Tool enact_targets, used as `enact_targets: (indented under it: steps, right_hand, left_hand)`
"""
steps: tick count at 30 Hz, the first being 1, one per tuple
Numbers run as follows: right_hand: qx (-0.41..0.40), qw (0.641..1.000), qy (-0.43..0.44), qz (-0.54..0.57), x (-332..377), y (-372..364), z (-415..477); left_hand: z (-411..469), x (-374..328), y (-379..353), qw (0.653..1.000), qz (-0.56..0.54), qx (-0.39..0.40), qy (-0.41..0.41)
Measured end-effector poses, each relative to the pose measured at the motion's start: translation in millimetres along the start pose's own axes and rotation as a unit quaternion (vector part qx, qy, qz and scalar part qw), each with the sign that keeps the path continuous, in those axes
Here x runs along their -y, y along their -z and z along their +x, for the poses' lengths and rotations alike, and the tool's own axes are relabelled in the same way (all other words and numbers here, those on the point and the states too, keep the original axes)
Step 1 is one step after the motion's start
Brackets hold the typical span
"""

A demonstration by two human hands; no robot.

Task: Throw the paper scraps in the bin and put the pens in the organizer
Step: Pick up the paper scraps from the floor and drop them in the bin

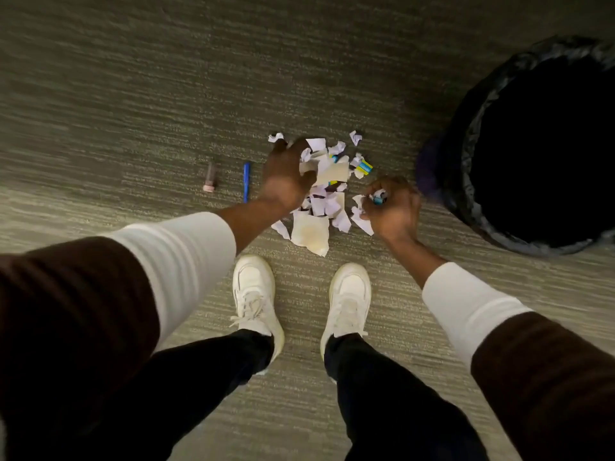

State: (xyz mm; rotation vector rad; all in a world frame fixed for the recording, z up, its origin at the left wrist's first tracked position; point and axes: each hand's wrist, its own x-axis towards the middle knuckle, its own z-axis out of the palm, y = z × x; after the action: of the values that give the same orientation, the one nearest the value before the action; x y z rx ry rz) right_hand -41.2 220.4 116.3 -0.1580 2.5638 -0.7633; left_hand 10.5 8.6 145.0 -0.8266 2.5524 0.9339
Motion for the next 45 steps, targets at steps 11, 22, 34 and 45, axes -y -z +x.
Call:
enact_targets:
  steps: [11,22,34,45]
  right_hand:
    - [-0.165,0.986,-0.001,0.024,55,153,-38]
    - [-0.208,0.953,-0.198,0.098,-17,206,-8]
    - [-0.217,0.971,-0.081,0.057,-9,204,-48]
    - [0.085,0.995,0.043,0.005,18,74,-64]
  left_hand:
    - [-60,-170,38,0.984,-0.172,-0.041,-0.024]
    - [-52,-259,-24,0.985,-0.15,0.006,-0.089]
    - [-68,-241,-27,0.978,-0.086,0.098,-0.166]
    - [-66,-40,-17,0.998,0.049,0.009,0.026]
